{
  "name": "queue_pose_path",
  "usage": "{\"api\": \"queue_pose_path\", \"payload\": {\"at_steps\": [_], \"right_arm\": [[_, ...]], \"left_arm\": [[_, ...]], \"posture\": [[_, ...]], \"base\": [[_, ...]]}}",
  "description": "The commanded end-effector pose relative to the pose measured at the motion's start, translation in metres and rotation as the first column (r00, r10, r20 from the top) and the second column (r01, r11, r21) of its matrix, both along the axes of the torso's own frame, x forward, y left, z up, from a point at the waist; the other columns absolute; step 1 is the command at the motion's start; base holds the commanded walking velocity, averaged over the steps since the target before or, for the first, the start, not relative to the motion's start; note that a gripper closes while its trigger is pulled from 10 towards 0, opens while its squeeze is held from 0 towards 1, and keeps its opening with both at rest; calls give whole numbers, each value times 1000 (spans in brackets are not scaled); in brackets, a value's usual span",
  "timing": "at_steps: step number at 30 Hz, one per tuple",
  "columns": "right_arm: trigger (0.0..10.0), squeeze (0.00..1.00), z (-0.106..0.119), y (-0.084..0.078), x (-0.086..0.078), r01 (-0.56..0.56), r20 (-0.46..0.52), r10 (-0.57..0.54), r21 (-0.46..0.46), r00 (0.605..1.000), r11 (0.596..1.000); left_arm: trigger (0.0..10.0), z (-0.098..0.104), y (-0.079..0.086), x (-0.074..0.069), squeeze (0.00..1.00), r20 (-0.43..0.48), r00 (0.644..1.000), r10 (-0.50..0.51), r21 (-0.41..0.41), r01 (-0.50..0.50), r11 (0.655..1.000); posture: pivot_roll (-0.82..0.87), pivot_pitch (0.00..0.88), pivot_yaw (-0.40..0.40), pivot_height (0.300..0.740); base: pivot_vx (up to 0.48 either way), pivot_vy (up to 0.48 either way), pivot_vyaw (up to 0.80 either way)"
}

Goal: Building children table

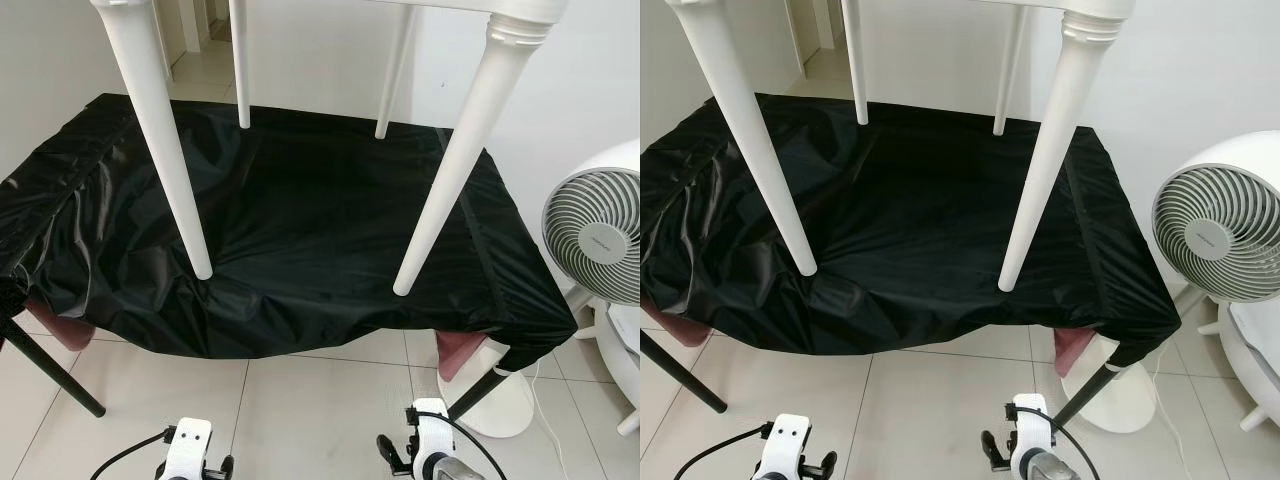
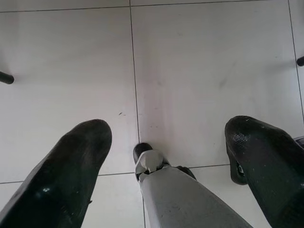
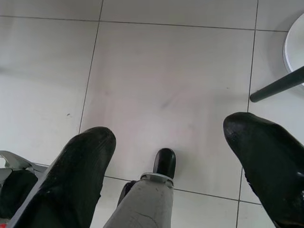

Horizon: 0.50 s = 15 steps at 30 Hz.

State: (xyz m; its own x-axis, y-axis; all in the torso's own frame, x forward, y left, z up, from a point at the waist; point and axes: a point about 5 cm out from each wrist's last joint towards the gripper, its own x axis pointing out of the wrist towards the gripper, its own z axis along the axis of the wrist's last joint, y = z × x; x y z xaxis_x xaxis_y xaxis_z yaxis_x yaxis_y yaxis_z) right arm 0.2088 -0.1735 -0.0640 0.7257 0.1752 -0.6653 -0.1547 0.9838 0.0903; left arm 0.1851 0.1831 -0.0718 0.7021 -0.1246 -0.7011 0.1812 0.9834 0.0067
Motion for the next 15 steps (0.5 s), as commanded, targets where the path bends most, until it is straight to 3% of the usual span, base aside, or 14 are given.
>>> {"api": "queue_pose_path", "payload": {"at_steps": [1,15], "right_arm": [[10000,0,-4,0,-7,2,-25,-2,-7,1000,1000],[10000,0,-9,4,-13,-36,-58,35,-13,998,999]], "left_arm": [[10000,-3,4,-4,0,2,996,86,89,-85,992],[10000,-4,3,-5,0,-3,997,72,91,-72,993]], "posture": [[-19,9,-30,740],[-20,11,-26,740]], "base": [[0,0,0],[0,0,0]]}}
